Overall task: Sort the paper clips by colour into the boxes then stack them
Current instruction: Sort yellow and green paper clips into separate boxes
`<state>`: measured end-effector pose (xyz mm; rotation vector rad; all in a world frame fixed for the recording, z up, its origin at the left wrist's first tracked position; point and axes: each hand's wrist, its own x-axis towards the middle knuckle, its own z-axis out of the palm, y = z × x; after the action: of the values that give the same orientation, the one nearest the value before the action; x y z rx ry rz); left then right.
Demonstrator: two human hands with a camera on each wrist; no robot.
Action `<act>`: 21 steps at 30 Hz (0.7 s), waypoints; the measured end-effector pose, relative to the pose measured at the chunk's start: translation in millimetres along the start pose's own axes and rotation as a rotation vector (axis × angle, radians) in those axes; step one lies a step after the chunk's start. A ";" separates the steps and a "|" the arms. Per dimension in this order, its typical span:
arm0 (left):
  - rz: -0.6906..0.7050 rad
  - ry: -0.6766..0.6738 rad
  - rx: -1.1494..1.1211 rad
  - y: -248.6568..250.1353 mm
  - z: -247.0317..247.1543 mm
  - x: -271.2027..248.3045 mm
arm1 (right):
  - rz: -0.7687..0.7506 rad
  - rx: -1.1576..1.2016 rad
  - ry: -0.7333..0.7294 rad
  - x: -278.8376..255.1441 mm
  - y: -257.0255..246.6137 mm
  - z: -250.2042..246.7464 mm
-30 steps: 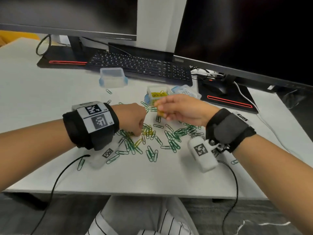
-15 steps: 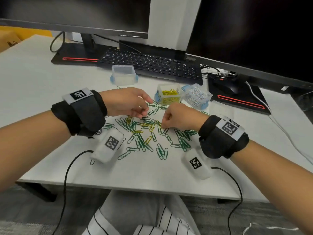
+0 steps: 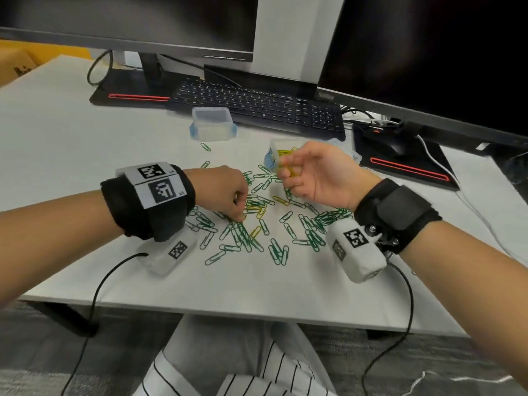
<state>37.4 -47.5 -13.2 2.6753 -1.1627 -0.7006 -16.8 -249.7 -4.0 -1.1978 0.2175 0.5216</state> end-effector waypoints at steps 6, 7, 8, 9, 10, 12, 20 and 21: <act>0.026 -0.056 0.001 -4.0 -0.8 0.8 | -0.095 -1.465 0.344 9.8 8.7 6.3; 0.029 -0.052 -0.013 -5.4 -2.2 0.3 | -0.078 -1.555 0.313 11.5 10.3 7.3; 0.029 -0.037 -0.029 -6.8 -4.5 -0.9 | -0.053 -1.604 0.270 13.6 11.5 7.3; 0.027 -0.018 -0.040 -8.9 -6.7 -1.6 | -0.030 -1.633 0.230 15.3 12.7 7.4; 0.024 -0.008 -0.040 -10.3 -8.8 -2.4 | -0.011 -1.658 0.195 15.8 12.8 7.3; 0.013 -0.022 -0.024 -12.3 -9.4 -3.6 | -0.012 -1.698 0.154 14.8 9.2 7.4; 0.033 -0.021 -0.011 -7.1 1.0 -3.2 | 0.038 0.071 -0.064 8.6 5.2 9.1; 0.031 -0.027 0.000 -6.6 0.8 -3.1 | 0.047 0.049 -0.055 10.6 7.0 8.6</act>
<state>39.5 -40.6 -14.9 2.6495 -1.2078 -0.7339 -12.0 -237.1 -11.3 -1.1317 0.2109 0.5860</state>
